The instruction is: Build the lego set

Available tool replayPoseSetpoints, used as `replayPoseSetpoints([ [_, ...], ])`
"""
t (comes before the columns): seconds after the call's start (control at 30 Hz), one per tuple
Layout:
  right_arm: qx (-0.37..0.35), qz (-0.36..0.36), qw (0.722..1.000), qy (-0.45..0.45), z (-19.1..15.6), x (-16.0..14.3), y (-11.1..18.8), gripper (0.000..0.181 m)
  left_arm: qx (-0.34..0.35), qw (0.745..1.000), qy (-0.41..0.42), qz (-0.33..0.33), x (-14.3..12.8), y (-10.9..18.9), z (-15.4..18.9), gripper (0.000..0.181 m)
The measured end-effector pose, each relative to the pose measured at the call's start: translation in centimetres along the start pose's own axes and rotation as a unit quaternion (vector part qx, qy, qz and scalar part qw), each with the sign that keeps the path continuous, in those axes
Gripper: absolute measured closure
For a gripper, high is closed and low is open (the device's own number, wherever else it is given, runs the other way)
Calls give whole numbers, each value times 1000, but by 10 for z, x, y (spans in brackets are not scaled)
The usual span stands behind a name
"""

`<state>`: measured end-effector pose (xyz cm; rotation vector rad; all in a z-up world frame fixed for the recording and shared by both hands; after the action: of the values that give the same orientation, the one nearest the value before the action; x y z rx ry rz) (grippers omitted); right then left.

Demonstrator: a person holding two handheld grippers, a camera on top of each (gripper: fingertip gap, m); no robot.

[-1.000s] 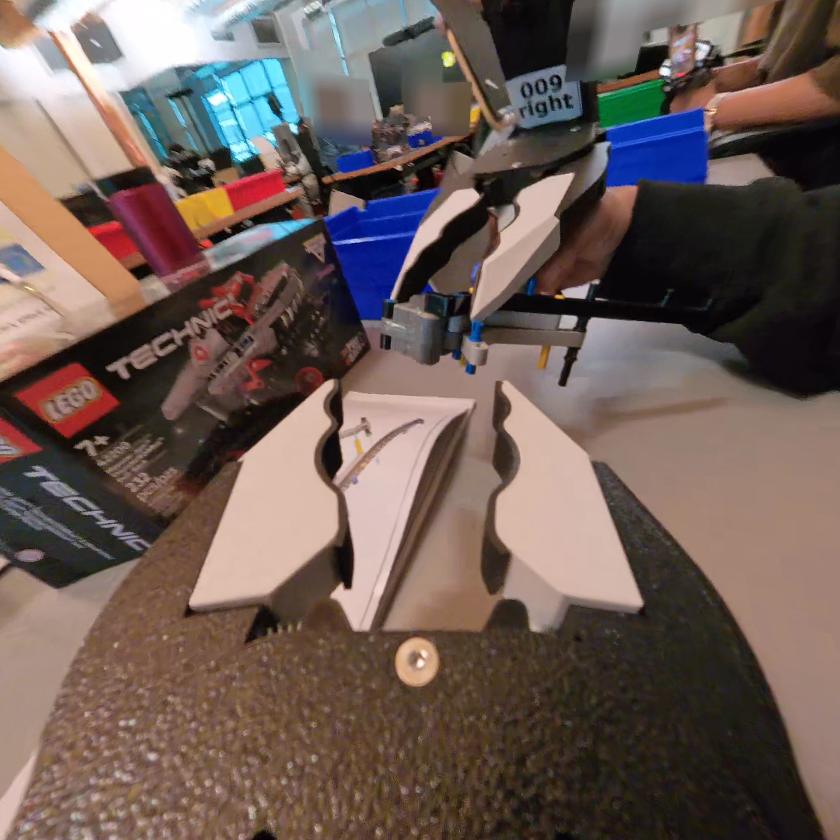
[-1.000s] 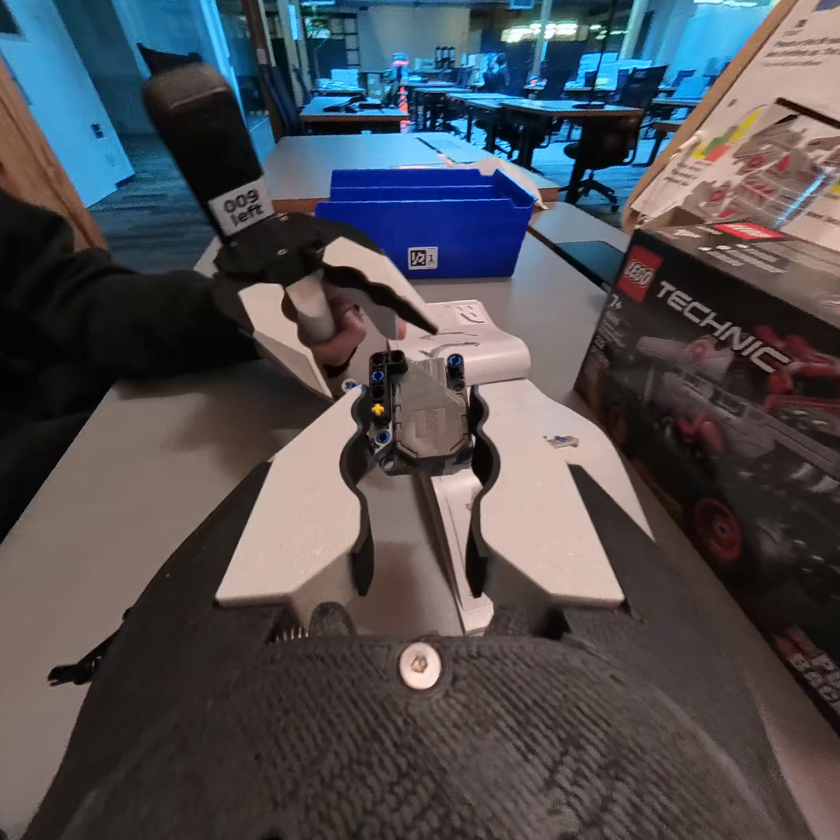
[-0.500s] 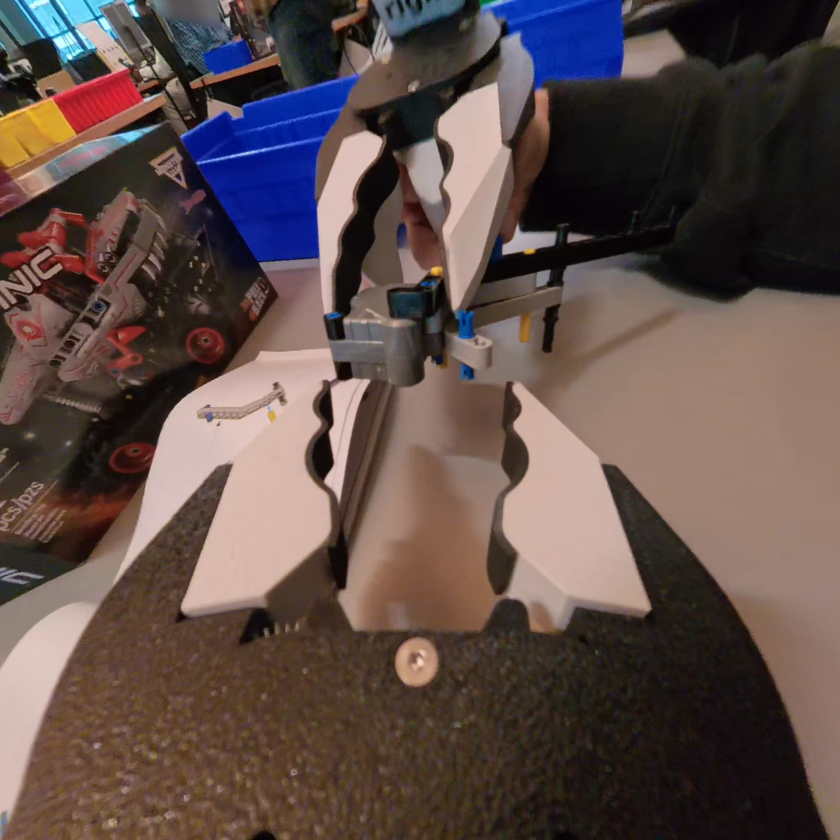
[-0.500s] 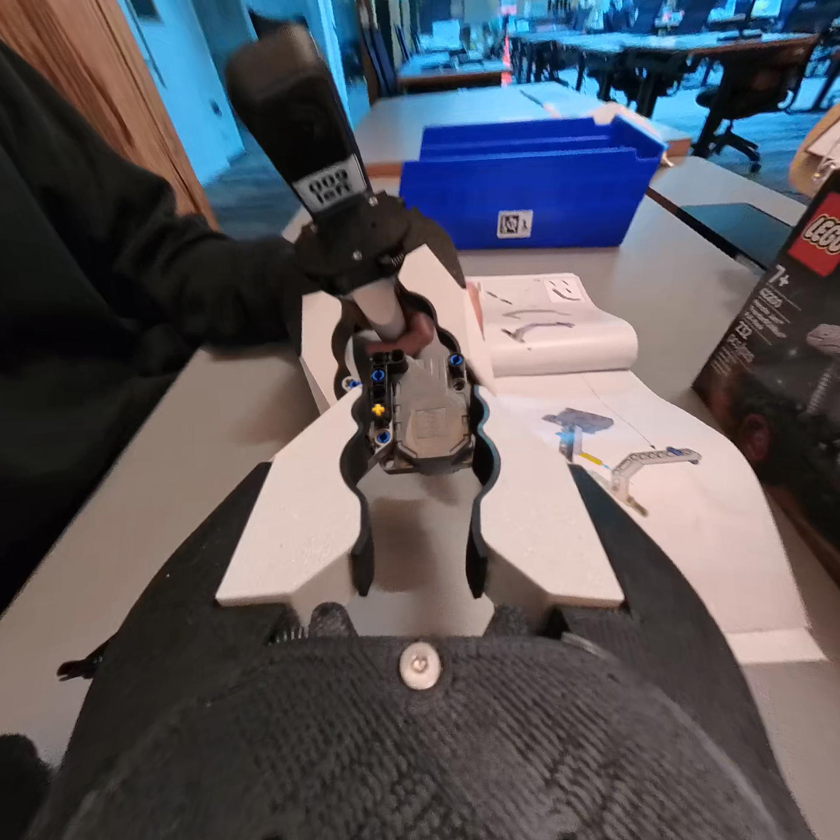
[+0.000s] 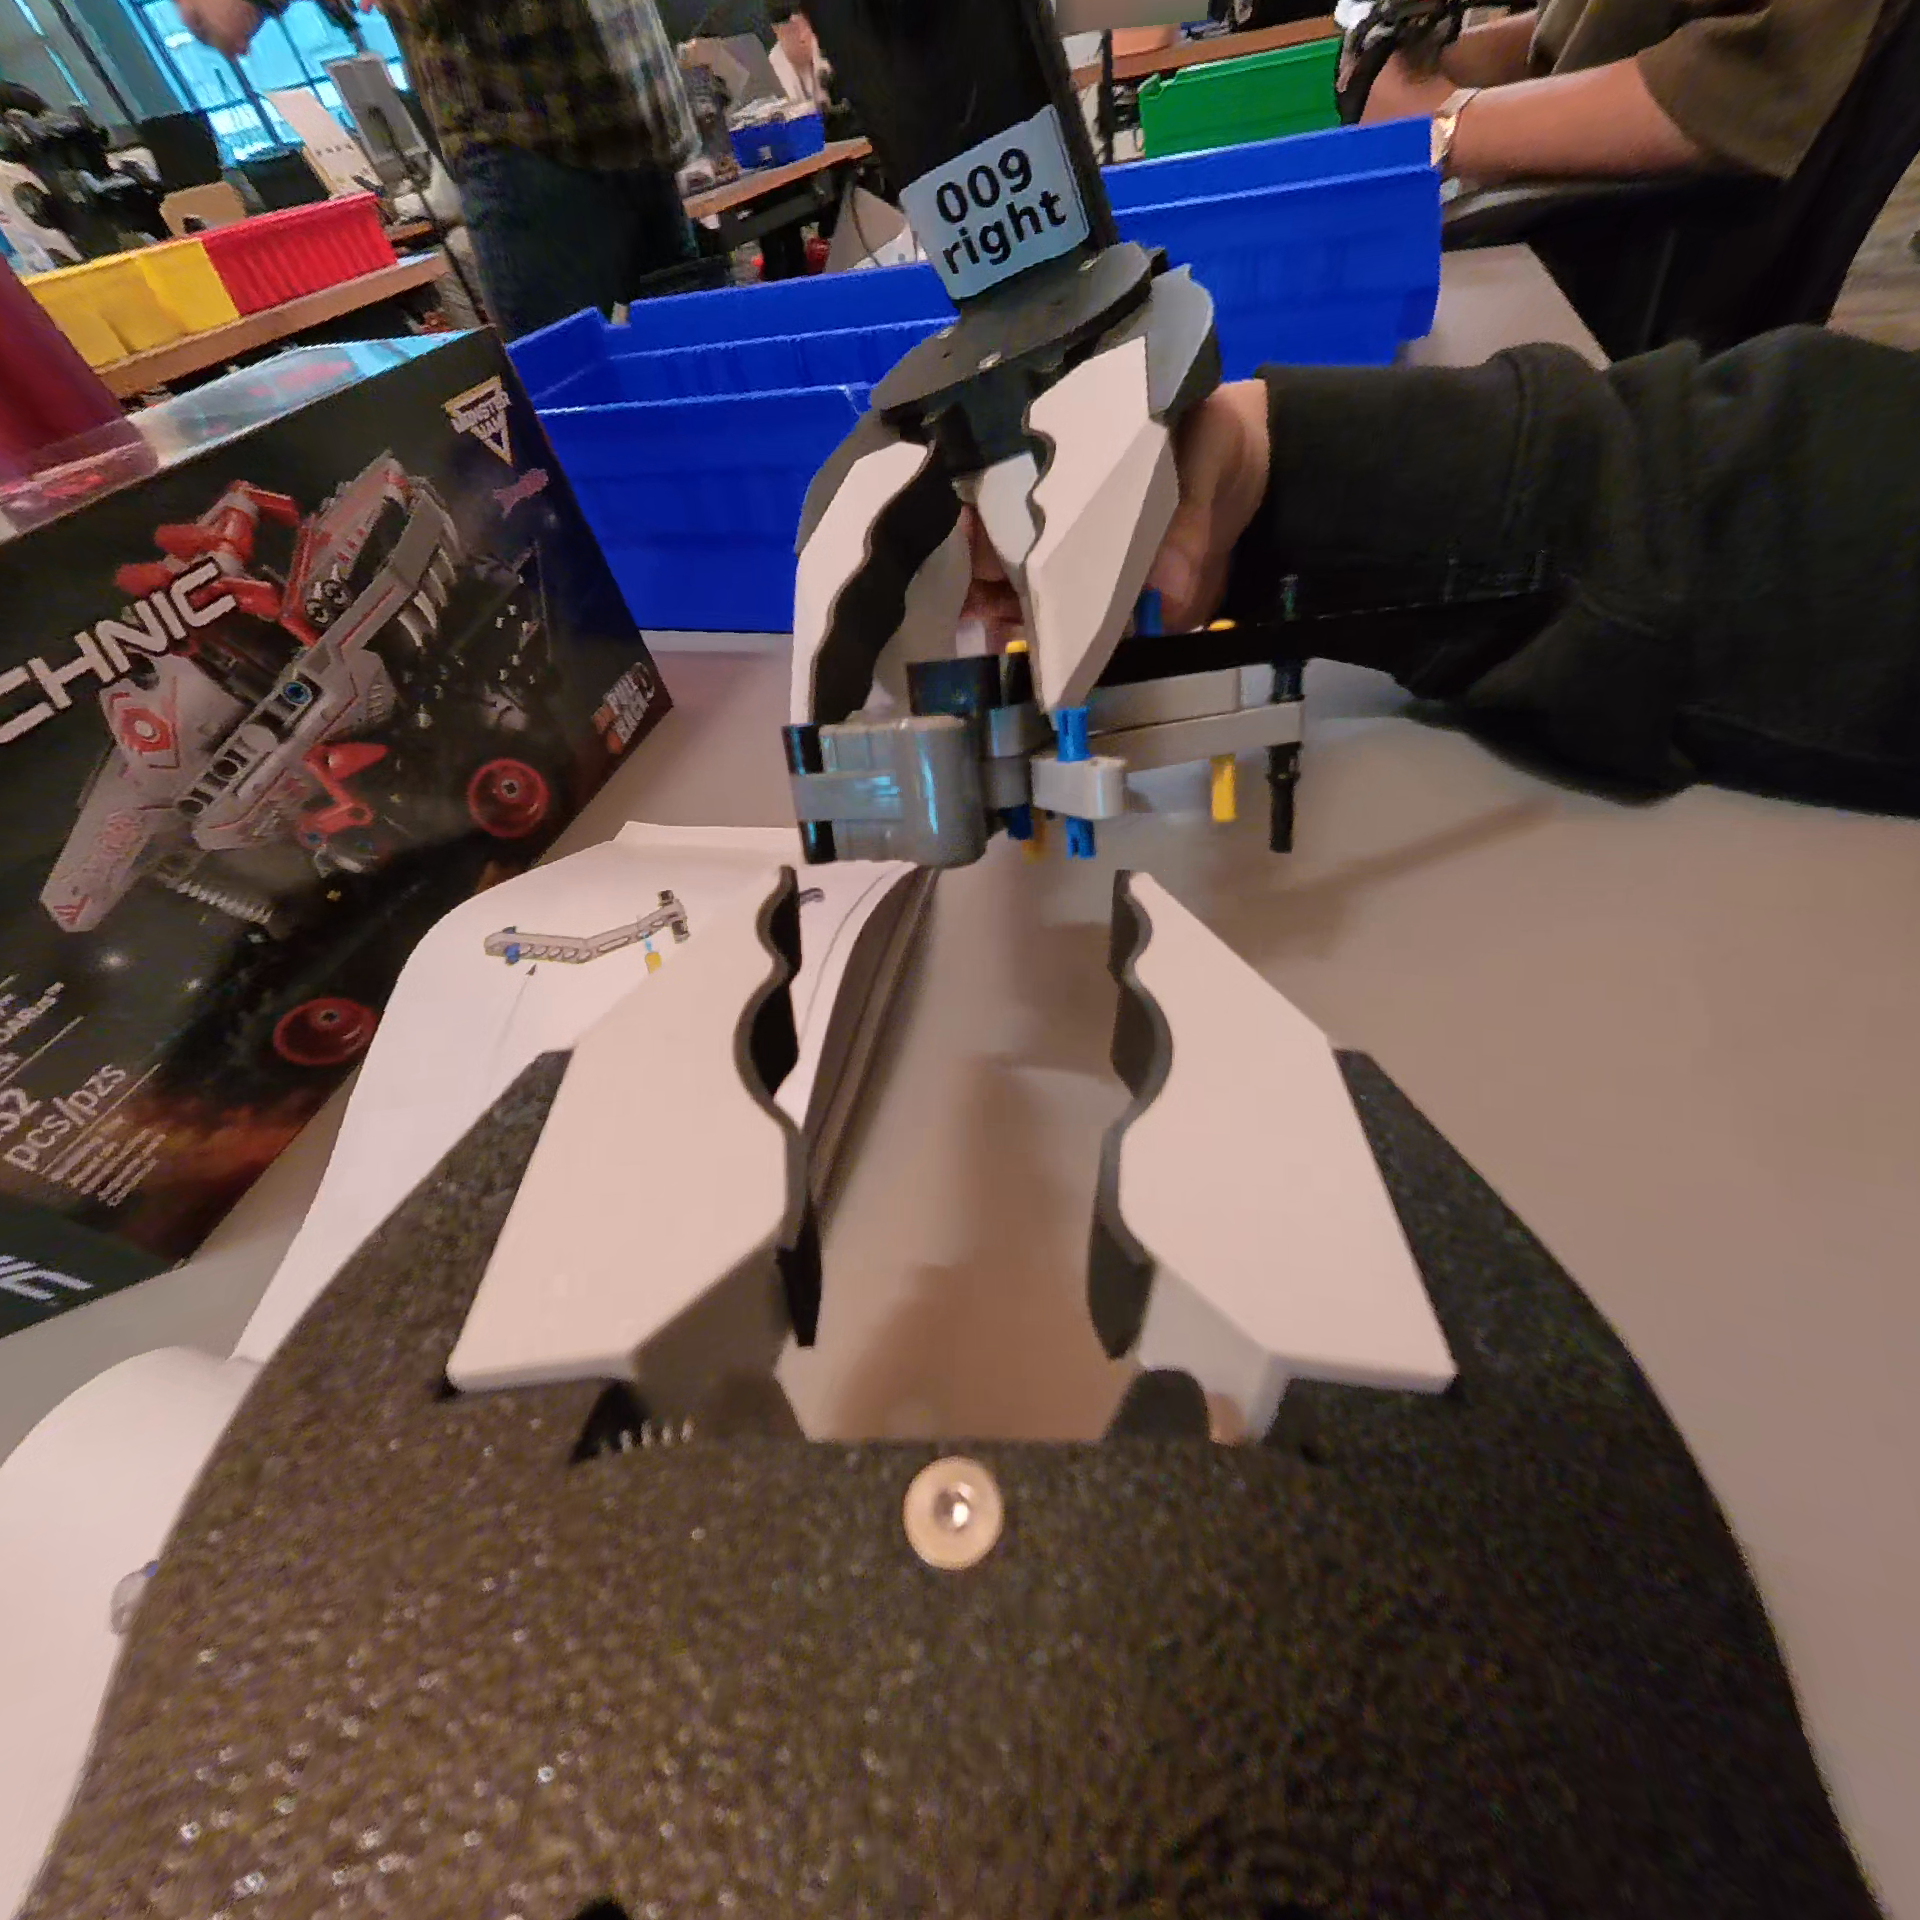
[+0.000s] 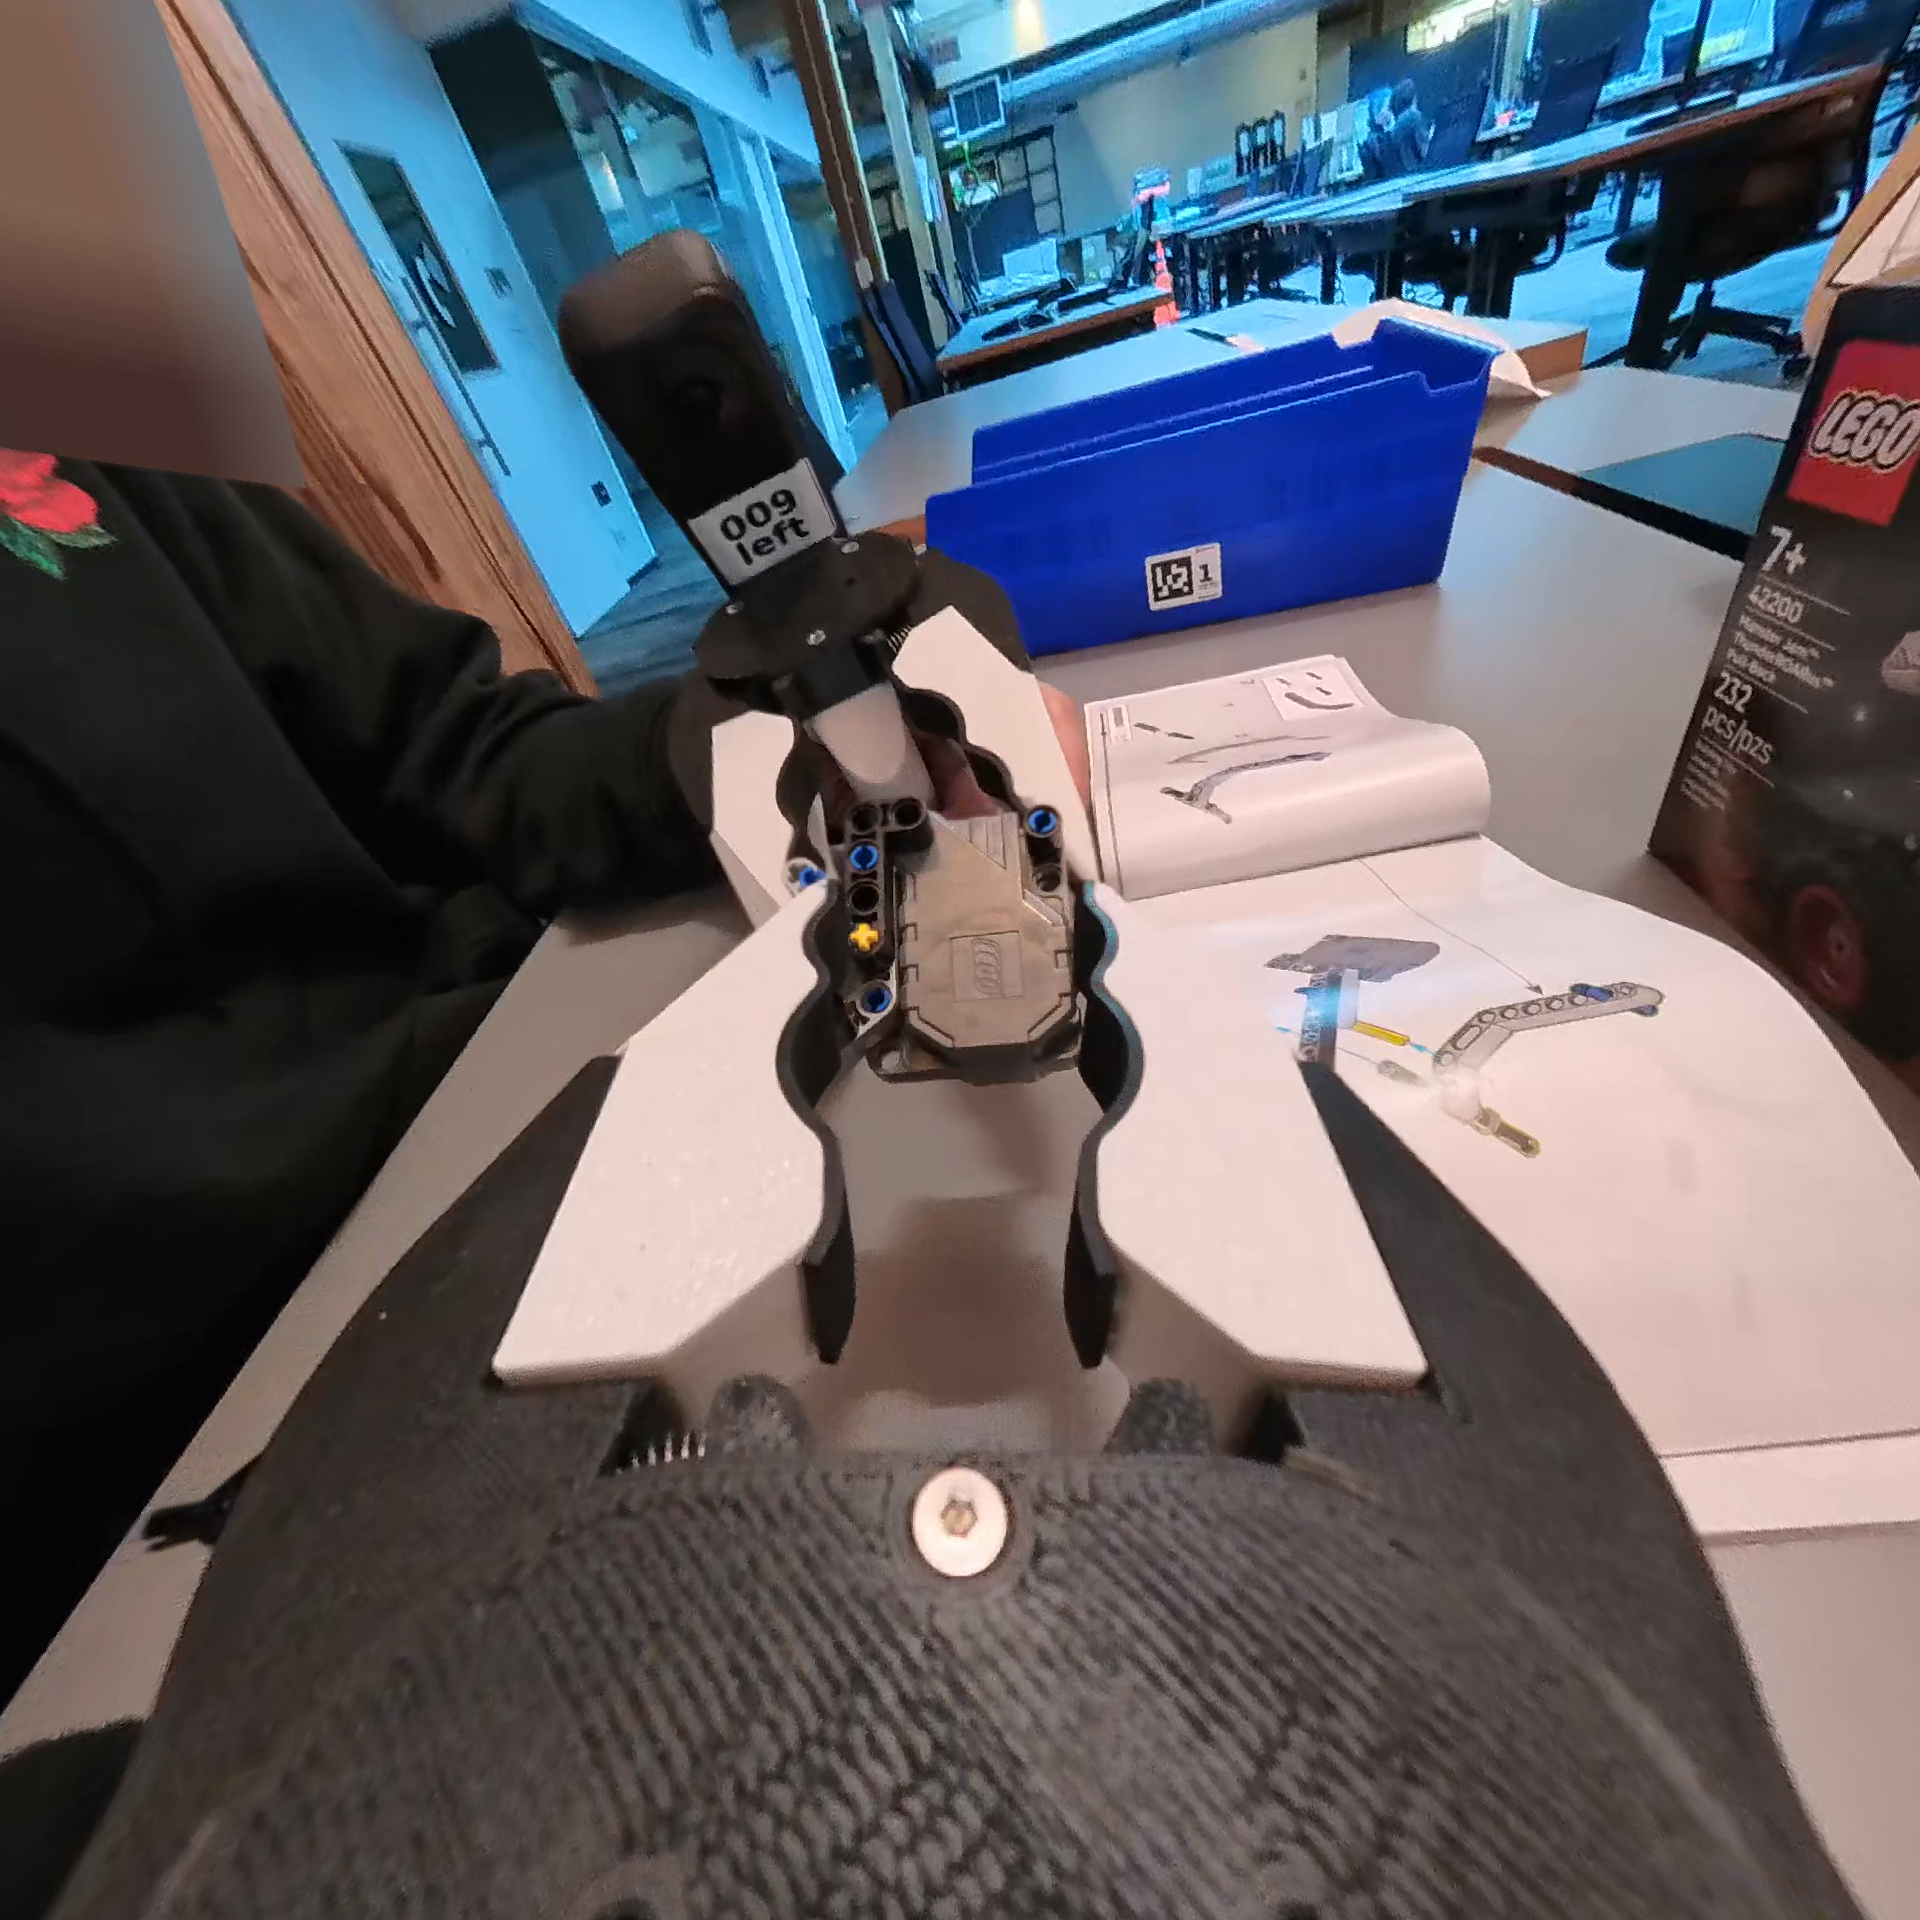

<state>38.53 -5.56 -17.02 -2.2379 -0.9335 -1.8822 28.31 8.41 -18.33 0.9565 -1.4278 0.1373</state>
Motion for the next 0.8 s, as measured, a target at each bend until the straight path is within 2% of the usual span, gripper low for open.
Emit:
replayPoseSetpoints([
  [0.23,-7,-19,999,-24,5,-6,0,141,17,1000,-3,-6,-3,1,-4,131],
  [0.5,-12,-14,1000,-7,5,-9,4,141,38,999,-25,-6,-6,-3,-3,144],
  [0.8,-82,-66,994,12,1,-20,20,141,90,994,-61,-30,-8,-5,-4,166],
])
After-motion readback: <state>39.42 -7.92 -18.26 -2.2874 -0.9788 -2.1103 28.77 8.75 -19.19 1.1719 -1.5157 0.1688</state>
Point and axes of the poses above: each gripper's, where its closed fingertips meet, y back along the fingers, x out of its top, z = x × y across the jaws, the point moved 9 cm from there along y, back along the fingers, and after that the axes turned 13 degrees about -z, right-handed, at the moved point
